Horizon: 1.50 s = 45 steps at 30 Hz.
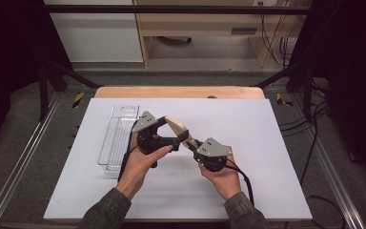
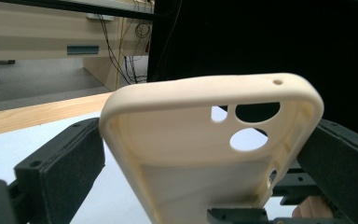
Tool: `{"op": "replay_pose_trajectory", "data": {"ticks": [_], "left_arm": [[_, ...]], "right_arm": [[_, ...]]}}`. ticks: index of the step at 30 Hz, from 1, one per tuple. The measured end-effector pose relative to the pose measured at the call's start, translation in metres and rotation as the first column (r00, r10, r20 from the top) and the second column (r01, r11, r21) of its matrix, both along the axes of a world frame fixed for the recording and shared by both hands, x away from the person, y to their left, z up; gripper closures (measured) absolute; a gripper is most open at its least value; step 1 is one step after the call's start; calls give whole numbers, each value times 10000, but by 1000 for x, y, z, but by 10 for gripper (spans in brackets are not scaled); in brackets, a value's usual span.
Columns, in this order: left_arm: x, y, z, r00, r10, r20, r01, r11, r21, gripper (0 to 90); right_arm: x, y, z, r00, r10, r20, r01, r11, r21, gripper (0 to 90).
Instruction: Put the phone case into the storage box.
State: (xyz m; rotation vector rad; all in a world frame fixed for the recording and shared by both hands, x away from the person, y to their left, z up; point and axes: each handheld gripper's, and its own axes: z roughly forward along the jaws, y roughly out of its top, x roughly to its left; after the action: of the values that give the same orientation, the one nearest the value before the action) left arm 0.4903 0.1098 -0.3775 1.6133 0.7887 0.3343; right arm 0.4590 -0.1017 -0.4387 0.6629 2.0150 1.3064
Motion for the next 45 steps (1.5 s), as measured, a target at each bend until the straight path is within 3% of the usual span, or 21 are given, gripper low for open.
{"op": "replay_pose_trajectory", "data": {"ticks": [20, 25, 28, 34, 39, 45], "left_arm": [[-2, 3, 2, 9995, 299, 94, -301, 9993, 225, 99], [-3, 3, 5, 9991, 289, 300, -299, 9990, 333, 104], [-4, 4, 6, 9983, 348, 461, -368, 9984, 427, 106], [-4, 5, 8, 9950, 587, 803, -644, 9954, 707, 106], [-5, 8, 11, 9918, 757, 1031, -850, 9925, 881, 106], [-5, 16, 15, 9860, 1077, 1276, -1210, 9874, 1017, 106]], "right_arm": [[-1, 13, -7, 9988, 81, -489, -63, 9993, 362, 791], [-1, 14, -6, 9980, 191, -609, -161, 9987, 493, 776], [-2, 15, -4, 9977, 200, -647, -172, 9989, 432, 647], [-3, 17, -1, 9905, -95, -1371, 100, 9999, 30, 324], [-1, 13, 0, 9834, -442, -1761, 450, 9990, 3, 159], [0, 5, 4, 9784, -667, -1958, 706, 9974, 126, 92]]}}
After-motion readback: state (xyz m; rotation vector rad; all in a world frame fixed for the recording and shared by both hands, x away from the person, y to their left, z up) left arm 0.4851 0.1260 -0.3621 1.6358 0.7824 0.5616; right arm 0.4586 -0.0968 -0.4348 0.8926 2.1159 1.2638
